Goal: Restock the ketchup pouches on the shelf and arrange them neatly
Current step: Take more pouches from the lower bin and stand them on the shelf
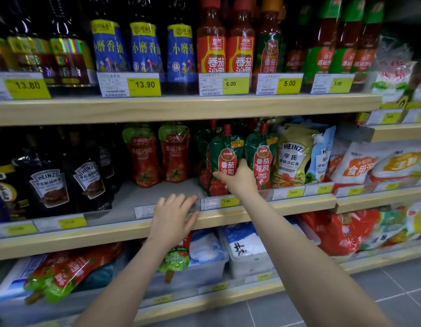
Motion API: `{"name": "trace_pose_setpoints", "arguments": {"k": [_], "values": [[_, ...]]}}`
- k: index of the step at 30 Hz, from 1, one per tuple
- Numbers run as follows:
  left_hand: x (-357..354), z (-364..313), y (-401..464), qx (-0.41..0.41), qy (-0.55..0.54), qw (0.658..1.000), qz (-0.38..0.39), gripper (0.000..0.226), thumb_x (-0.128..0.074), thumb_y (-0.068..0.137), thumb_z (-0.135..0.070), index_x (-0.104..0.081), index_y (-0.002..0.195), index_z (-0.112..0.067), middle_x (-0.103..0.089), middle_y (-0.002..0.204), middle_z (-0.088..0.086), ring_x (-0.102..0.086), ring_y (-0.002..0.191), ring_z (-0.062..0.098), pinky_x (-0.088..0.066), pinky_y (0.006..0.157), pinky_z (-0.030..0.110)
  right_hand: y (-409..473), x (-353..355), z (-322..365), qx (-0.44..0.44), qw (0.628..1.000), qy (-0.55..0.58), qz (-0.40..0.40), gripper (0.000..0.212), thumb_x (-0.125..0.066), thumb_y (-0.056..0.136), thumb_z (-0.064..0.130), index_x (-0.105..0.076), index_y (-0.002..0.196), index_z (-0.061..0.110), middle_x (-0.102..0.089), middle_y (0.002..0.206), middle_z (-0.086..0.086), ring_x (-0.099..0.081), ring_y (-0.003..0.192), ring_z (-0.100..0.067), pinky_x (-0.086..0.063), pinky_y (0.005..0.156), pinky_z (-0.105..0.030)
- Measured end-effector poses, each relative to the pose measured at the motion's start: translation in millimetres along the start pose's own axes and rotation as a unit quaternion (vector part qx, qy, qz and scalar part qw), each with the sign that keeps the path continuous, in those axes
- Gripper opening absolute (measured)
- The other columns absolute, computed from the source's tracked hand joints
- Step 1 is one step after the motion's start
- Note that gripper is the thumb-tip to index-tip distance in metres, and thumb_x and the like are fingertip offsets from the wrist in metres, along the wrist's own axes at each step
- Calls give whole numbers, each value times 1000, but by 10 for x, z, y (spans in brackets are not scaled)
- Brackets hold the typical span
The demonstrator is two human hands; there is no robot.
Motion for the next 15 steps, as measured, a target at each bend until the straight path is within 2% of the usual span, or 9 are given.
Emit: {"name": "trace_pose_setpoints", "arguments": {"k": [3, 8, 11, 15], "values": [[-3, 2, -7, 1, -4, 1000, -4, 32, -61, 83, -37, -58, 112, -21, -57, 85, -4, -54, 77, 20, -37, 64, 34, -13, -24, -31, 19, 999, 26, 16, 57, -75, 70, 44, -49, 110, 15, -63, 99, 2, -62, 95, -22, -50, 80, -36], [-12, 4, -5, 6, -10, 1000, 1, 30, -58, 85, -37, -56, 111, -23, -56, 85, -5, -53, 77, 19, -36, 64, 34, -13, -56, -37, 18, 999, 46, 23, 55, -75, 69, 45, -52, 109, 16, -66, 100, 1, -63, 93, -20, -53, 84, -43], [-19, 5, -8, 5, -7, 1000, 6, 30, -55, 86, -38, -56, 112, -23, -56, 85, -5, -53, 77, 19, -36, 65, 34, -18, -65, -20, 21, 998, 54, 27, 56, -75, 70, 43, -51, 111, 15, -66, 104, -1, -63, 95, -21, -53, 85, -43], [-33, 15, 3, 14, -13, 1000, 20, 32, -48, 87, -40, -55, 113, -24, -56, 86, -5, -52, 78, 18, -38, 66, 35, -39, -45, -16, 24, 996, 69, 52, 55, -75, 73, 36, -48, 115, 12, -65, 111, -4, -62, 96, -19, -48, 77, -29]]}}
Point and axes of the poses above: each hand's wrist, its own y-axis towards the middle knuckle, its own x-axis out of the back of the hand, z = x × y, the point moved 8 cm from there along y, towards the middle knuckle
